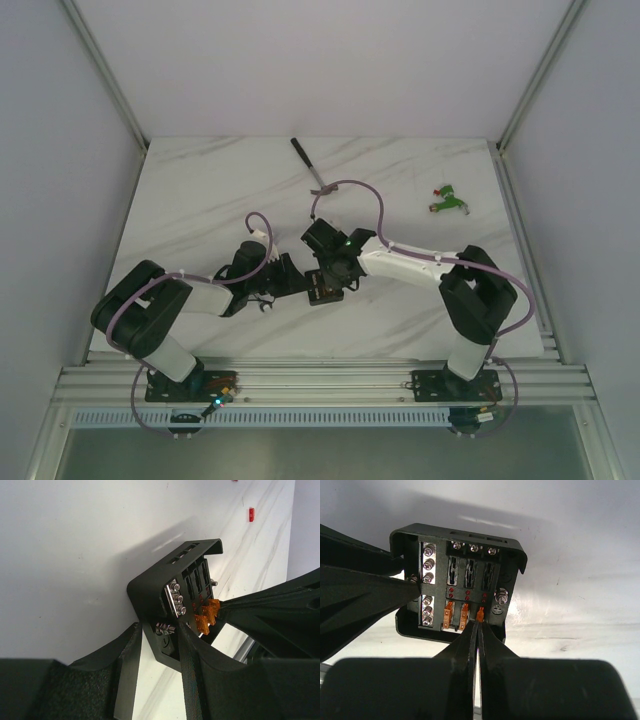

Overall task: Snap on the fuse box
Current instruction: Install the fuse at the fuse box base.

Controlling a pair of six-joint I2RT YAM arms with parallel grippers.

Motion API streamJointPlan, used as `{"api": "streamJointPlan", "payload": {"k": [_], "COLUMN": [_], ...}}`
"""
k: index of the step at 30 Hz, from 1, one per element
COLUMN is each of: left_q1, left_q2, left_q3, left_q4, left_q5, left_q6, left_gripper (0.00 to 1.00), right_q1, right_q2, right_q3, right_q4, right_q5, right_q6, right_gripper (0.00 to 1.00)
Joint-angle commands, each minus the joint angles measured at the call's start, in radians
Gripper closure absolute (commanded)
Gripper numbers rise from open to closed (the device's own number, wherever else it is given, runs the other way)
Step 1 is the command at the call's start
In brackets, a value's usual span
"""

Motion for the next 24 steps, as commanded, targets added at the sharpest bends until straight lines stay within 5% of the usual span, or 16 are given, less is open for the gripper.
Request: {"api": "streamJointPlan", "payload": {"k": [1, 12, 24], "left_q1": [-0.004, -0.004, -0.004], "left_q2": [0.002, 0.007, -0.070], "left_q3": [0.014, 0.010, 0.013], "left_q4": [0.010, 0.012, -0.033], "left_q5": [0.004, 0.000, -0.031], "left_q6": [-0.002, -0.004, 0.021], "left_gripper": [0.56, 0.56, 0.53], "right_q1": [-0.005, -0.001, -0.005], "right_q2": [0.081, 0.145, -0.124], "right_q3": [-0.054, -0.113, -0.012], "right_q4": [-0.047, -0.071, 0.037], "right_q5": [-0.036, 0.007, 0.104], "right_q6": [0.015, 0.014, -0.050], "right_gripper": [1.00, 1.00, 0.95]}}
